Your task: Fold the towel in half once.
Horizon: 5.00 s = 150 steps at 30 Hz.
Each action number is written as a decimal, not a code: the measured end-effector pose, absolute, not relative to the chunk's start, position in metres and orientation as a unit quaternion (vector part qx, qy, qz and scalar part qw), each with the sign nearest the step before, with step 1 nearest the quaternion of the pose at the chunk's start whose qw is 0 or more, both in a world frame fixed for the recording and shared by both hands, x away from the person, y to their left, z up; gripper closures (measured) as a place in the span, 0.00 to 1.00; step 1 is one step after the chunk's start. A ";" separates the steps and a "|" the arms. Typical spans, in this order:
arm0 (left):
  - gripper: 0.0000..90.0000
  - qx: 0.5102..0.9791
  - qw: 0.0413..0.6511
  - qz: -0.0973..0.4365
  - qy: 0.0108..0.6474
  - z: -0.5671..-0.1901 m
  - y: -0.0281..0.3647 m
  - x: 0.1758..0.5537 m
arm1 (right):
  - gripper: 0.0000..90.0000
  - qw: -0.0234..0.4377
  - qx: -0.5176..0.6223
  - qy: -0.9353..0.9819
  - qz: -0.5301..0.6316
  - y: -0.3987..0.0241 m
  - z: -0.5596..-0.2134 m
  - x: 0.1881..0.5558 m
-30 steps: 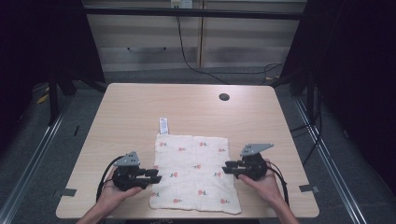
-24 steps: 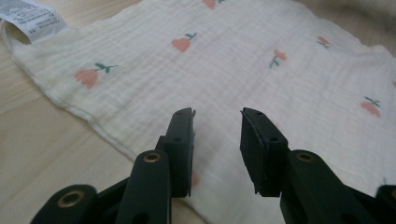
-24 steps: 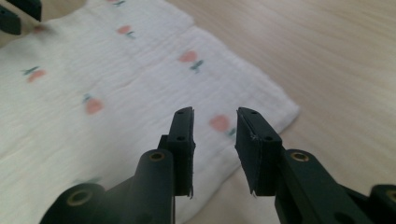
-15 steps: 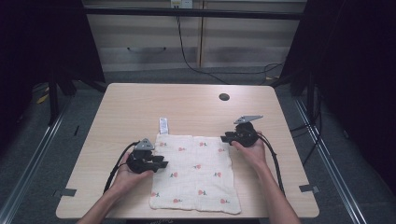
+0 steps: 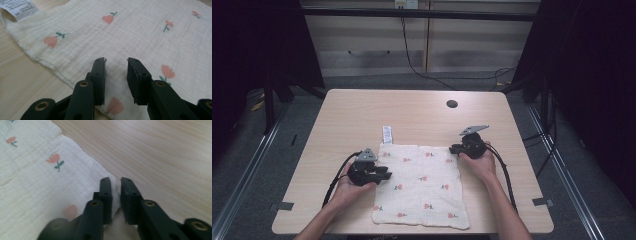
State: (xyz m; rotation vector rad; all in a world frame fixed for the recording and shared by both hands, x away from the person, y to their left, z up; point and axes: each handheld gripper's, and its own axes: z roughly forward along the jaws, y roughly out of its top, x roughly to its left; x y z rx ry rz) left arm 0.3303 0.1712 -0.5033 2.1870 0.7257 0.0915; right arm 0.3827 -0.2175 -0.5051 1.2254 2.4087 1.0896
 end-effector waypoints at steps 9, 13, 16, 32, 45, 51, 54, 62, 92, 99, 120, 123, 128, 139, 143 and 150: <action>0.78 0.874 0.402 0.027 0.270 -0.502 0.182 0.323 | 0.96 0.115 0.432 0.805 0.390 -0.231 -0.496 0.379; 0.76 0.878 0.398 0.003 0.265 -0.499 0.185 0.317 | 0.96 0.112 0.424 0.807 0.395 -0.230 -0.494 0.374; 0.70 0.865 0.416 -0.003 0.281 -0.493 0.194 0.324 | 0.96 0.111 0.417 0.812 0.393 -0.226 -0.495 0.370; 0.66 0.822 0.427 0.059 0.373 -0.503 0.200 0.408 | 0.96 0.107 0.425 0.804 0.402 -0.231 -0.497 0.367; 0.68 0.838 0.411 0.085 0.348 -0.509 0.172 0.407 | 0.96 0.104 0.421 0.805 0.405 -0.229 -0.501 0.366; 0.90 0.843 0.406 0.096 0.341 -0.509 0.173 0.405 | 0.96 0.106 0.421 0.803 0.408 -0.230 -0.499 0.365; 0.94 0.837 0.413 0.074 0.350 -0.510 0.174 0.407 | 0.96 0.105 0.421 0.803 0.409 -0.230 -0.499 0.365; 0.94 0.812 0.457 0.051 0.360 -0.500 0.187 0.412 | 0.96 0.101 0.419 0.799 0.419 -0.230 -0.498 0.365; 0.94 0.779 0.526 0.074 0.335 -0.446 0.201 0.402 | 0.96 0.139 0.397 0.769 0.481 -0.236 -0.432 0.360; 0.94 0.768 0.538 0.083 0.339 -0.429 0.207 0.408 | 0.96 0.141 0.399 0.764 0.487 -0.236 -0.423 0.367; 0.94 0.764 0.553 0.106 0.316 -0.412 0.195 0.402 | 0.96 0.159 0.387 0.763 0.493 -0.240 -0.409 0.357; 0.94 0.768 0.545 0.098 0.321 -0.423 0.199 0.400 | 0.96 0.154 0.388 0.766 0.488 -0.243 -0.418 0.354; 0.94 0.776 0.536 0.089 0.319 -0.432 0.203 0.393 | 0.96 0.147 0.385 0.769 0.489 -0.244 -0.424 0.347; 0.94 0.788 0.528 0.082 0.307 -0.436 0.207 0.376 | 0.96 0.139 0.369 0.786 0.476 -0.242 -0.426 0.327; 0.94 0.787 0.533 0.083 0.300 -0.433 0.207 0.367 | 0.96 0.140 0.361 0.792 0.471 -0.242 -0.423 0.319; 0.94 0.799 0.520 0.081 0.291 -0.436 0.208 0.357 | 0.96 0.138 0.354 0.802 0.461 -0.240 -0.424 0.307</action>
